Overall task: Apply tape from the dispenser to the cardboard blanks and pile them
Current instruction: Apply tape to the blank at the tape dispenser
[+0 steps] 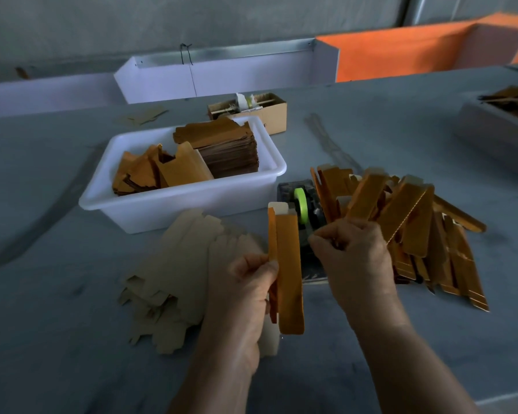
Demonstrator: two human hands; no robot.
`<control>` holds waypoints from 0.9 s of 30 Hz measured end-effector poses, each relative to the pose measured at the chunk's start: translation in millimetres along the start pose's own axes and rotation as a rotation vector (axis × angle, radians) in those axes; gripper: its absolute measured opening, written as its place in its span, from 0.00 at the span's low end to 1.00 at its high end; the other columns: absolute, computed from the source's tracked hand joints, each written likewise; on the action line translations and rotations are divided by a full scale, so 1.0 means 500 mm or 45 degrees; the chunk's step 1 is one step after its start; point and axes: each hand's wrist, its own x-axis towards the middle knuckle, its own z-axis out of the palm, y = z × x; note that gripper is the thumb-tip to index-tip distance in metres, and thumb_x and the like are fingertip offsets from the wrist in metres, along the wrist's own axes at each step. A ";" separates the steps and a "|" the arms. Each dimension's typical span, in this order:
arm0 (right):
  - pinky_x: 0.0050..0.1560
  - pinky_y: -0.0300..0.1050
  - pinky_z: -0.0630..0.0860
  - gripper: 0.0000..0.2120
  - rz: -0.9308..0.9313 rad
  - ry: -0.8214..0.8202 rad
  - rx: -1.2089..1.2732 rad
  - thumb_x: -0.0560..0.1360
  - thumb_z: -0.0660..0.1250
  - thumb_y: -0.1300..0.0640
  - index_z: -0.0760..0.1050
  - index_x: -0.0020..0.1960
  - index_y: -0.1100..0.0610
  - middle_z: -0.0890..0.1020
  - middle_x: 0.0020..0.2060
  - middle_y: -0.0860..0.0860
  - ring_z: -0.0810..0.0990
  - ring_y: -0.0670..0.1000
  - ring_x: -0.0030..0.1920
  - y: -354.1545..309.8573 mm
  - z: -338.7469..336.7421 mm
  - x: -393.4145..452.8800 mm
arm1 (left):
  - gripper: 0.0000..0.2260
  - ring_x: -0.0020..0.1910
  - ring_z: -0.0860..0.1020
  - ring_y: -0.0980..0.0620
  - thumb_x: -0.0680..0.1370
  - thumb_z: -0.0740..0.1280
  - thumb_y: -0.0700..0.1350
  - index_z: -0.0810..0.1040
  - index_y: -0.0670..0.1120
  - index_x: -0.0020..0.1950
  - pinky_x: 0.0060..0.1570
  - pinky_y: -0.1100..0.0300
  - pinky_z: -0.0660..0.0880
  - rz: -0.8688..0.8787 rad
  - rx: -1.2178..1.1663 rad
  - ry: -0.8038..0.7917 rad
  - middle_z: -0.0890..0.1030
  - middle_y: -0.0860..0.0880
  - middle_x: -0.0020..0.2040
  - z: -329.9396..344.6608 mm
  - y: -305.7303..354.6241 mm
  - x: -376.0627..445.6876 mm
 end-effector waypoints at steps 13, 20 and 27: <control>0.51 0.43 0.71 0.10 -0.005 0.065 0.035 0.72 0.69 0.55 0.73 0.35 0.46 0.69 0.52 0.44 0.70 0.50 0.57 0.017 -0.007 -0.058 | 0.06 0.22 0.71 0.62 0.78 0.65 0.40 0.75 0.44 0.40 0.21 0.70 0.67 0.078 -0.017 -0.011 0.75 0.52 0.27 0.004 -0.002 0.009; 0.53 0.48 0.74 0.05 -0.032 0.134 0.052 0.72 0.69 0.56 0.76 0.38 0.49 0.72 0.55 0.46 0.72 0.51 0.58 0.020 0.003 -0.063 | 0.03 0.27 0.72 0.59 0.79 0.64 0.41 0.75 0.43 0.46 0.25 0.68 0.67 0.194 0.110 -0.112 0.74 0.49 0.32 0.043 0.019 0.016; 0.44 0.31 0.67 0.07 -0.100 0.148 -0.035 0.72 0.70 0.61 0.77 0.36 0.54 0.74 0.53 0.48 0.73 0.51 0.55 0.021 0.002 -0.056 | 0.05 0.33 0.77 0.59 0.78 0.66 0.43 0.76 0.49 0.42 0.31 0.69 0.73 0.223 0.267 -0.055 0.78 0.52 0.36 0.050 0.023 0.024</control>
